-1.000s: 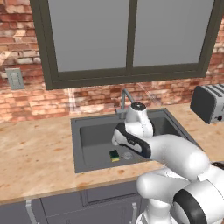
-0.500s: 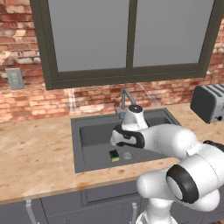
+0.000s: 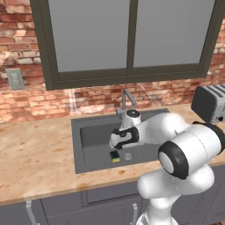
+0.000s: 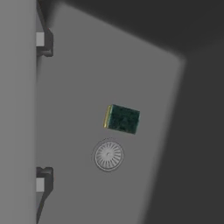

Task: Pick up the dish brush and sponge from the sink, and place them back in the cabinet, and close the cabinet doors.

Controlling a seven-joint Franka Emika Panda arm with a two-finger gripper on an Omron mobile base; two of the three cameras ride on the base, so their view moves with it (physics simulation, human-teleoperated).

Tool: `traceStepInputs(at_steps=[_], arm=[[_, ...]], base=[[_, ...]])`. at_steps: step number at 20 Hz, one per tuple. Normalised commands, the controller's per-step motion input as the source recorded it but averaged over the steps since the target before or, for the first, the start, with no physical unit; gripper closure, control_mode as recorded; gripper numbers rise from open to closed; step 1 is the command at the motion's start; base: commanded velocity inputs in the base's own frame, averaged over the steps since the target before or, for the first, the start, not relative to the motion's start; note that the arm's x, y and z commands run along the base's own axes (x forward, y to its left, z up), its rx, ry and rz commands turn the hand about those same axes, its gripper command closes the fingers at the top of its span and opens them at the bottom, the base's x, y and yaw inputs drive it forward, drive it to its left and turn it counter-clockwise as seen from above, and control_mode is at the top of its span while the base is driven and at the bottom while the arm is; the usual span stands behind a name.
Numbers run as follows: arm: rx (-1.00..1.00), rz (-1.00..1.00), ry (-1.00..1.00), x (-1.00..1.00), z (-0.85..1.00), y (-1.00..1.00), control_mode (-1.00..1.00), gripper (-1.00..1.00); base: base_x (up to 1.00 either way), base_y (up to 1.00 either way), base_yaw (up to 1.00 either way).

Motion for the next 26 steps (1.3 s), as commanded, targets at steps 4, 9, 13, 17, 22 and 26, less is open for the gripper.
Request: traceStepInputs(at_steps=[4,9,13,17,22,26], arm=[[0.00,0.00,0.00,0.24,-0.28,0.01,-1.00,-1.00],[0.00,0.00,0.00,0.27,-0.27,0.01,-1.00,-1.00],[0.00,0.00,0.00,0.26,-0.28,0.00,-1.00,-1.00],[0.00,0.00,0.00,0.24,-0.28,0.01,-1.00,-1.00],[0.00,0.00,0.00,0.23,-0.25,0.01,-1.00,-1.00],[0.00,0.00,0.00,0.24,-0.27,0.04,-1.00,-1.00]], base=[[0.00,0.00,0.00],[0.00,0.00,0.00],[0.00,0.00,0.00],[0.00,0.00,0.00],[0.00,0.00,0.00],[0.00,0.00,0.00]])
